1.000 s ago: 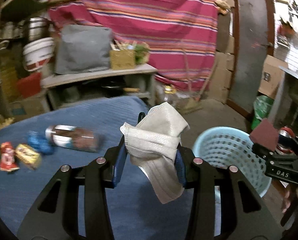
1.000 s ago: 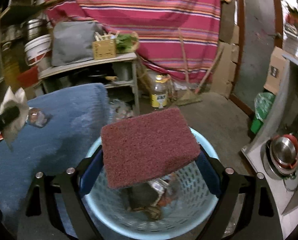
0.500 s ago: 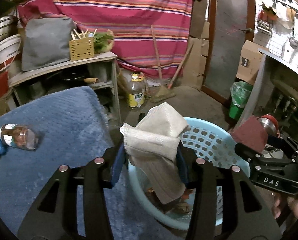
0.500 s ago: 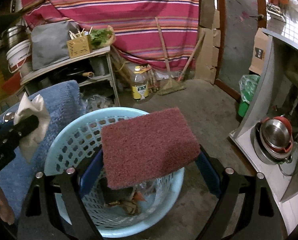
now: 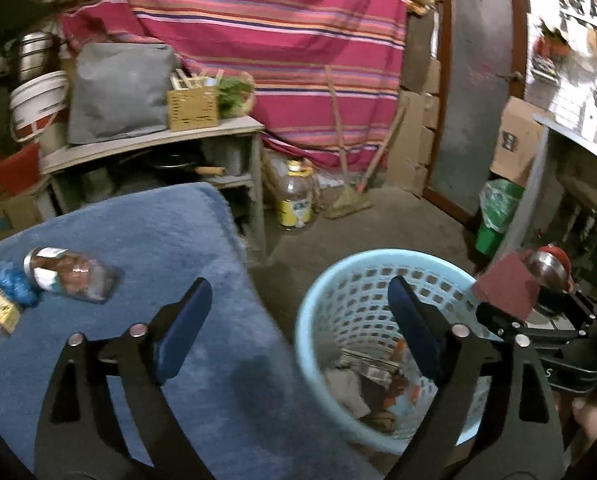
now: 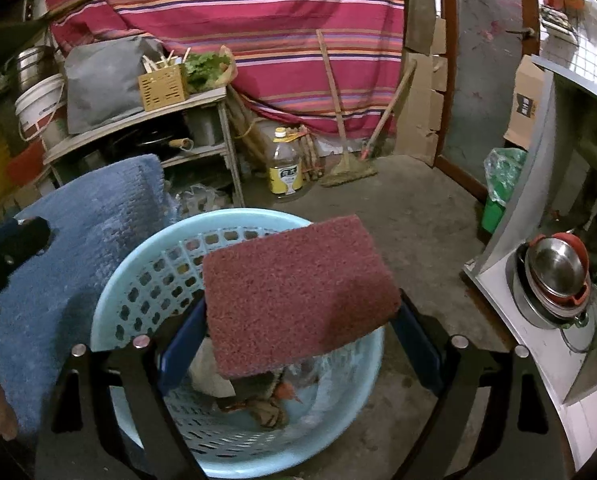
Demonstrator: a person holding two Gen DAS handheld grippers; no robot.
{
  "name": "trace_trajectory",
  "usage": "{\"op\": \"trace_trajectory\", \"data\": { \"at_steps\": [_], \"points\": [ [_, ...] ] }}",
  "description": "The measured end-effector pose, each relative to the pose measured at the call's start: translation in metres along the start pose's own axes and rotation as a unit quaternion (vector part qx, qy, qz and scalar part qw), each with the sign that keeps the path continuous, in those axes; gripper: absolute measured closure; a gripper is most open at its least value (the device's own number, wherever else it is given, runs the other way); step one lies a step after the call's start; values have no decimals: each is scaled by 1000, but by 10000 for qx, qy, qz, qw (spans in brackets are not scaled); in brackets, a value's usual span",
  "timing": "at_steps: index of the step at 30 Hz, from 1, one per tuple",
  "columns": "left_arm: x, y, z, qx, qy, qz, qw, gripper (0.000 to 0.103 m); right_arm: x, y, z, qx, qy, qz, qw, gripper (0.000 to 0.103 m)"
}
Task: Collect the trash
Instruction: 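Open the right tool over the basket to drop the maroon pad, then move both open tools back over the table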
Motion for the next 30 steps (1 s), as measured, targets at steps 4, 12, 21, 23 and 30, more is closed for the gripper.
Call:
{"op": "trace_trajectory", "data": {
  "at_steps": [4,12,21,23,30],
  "points": [
    [-30,-18,4,134,-185,281,9993,9,-22,3,2,-14,-99,170,9998,16],
    [-81,-65,10,440,-256,821,9953,6,-45,24,1,-213,204,435,9986,4],
    [-141,-110,12,609,-331,1136,9911,5,-63,9,11,53,160,0,9999,4],
    [-158,-122,13,667,-360,1224,9896,5,-72,-7,17,248,149,89,9995,4],
    [-212,-149,3,728,-596,1488,9844,5,-149,-55,27,778,-114,885,9930,4]
  ]
}}
Point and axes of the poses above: each gripper's, at about its wrist camera, not at the fingertips, and y roughly the way its jaws point, x to its right, z to its top, the point moved 7 cm from there along y, roughly the way its jaws point, and after that the axes turned 5 degrees about -y, right-handed, at the moved point
